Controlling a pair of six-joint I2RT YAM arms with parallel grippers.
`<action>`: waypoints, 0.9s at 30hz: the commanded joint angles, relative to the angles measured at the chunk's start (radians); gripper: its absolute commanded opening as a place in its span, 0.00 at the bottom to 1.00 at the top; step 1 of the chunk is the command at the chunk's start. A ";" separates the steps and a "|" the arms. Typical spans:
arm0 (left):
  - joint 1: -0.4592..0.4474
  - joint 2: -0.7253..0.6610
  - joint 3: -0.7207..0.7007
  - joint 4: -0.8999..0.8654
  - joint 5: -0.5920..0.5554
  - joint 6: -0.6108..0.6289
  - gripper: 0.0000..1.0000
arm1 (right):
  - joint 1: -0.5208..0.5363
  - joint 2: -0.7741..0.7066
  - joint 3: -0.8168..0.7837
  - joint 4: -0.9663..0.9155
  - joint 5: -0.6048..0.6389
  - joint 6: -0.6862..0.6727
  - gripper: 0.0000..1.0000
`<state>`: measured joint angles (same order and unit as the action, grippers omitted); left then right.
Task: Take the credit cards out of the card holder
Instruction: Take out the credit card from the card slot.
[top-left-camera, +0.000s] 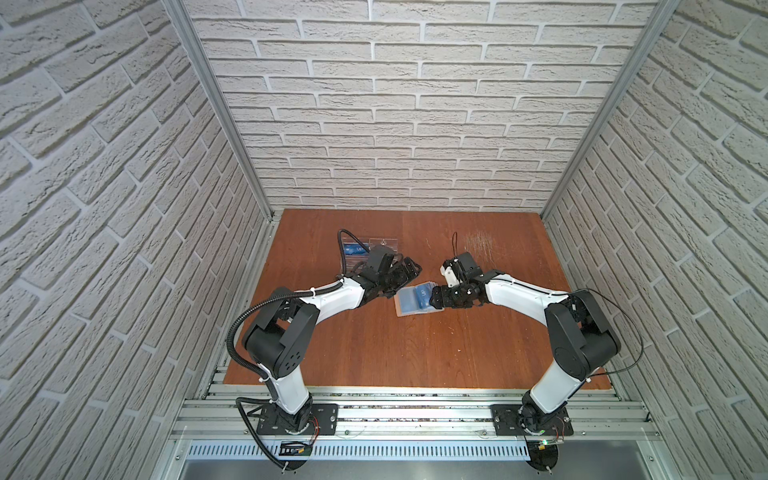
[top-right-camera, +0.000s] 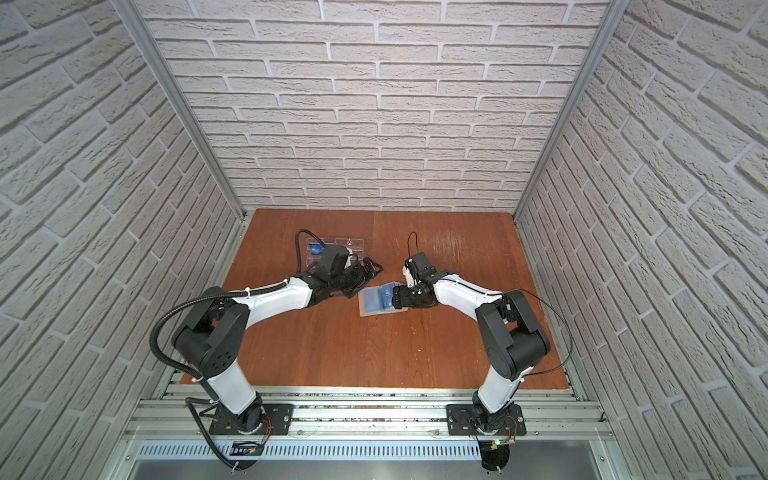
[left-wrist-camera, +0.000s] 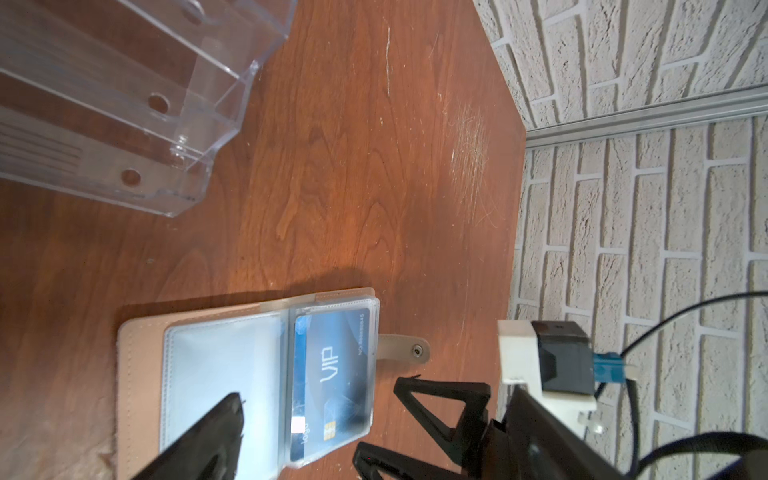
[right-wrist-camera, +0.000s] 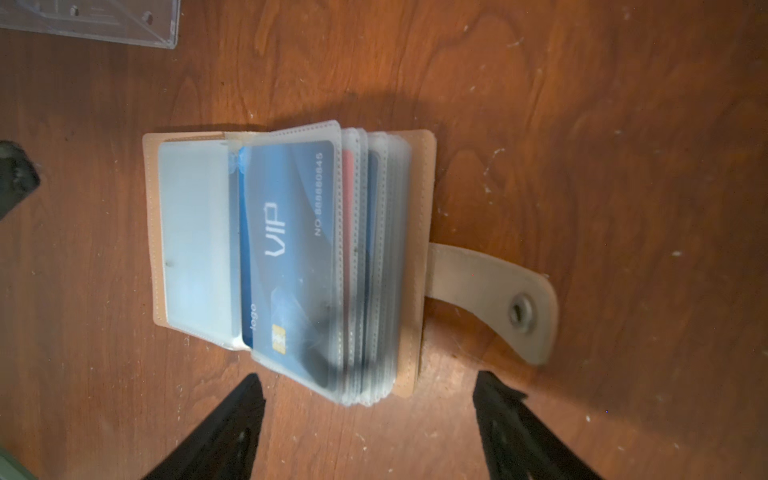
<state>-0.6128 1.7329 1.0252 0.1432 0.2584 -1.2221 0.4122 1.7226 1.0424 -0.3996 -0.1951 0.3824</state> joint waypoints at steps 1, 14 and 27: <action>0.008 0.013 -0.033 0.051 0.011 -0.025 0.98 | 0.001 0.019 0.038 0.027 -0.044 0.003 0.75; 0.031 0.046 -0.062 0.030 0.033 -0.031 0.98 | -0.009 0.066 0.049 0.029 -0.063 0.000 0.56; 0.035 0.085 -0.073 0.026 0.050 -0.017 0.98 | -0.010 0.096 0.048 0.044 -0.081 0.007 0.41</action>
<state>-0.5842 1.8038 0.9676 0.1429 0.3023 -1.2514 0.4015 1.7958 1.0744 -0.3801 -0.2604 0.3862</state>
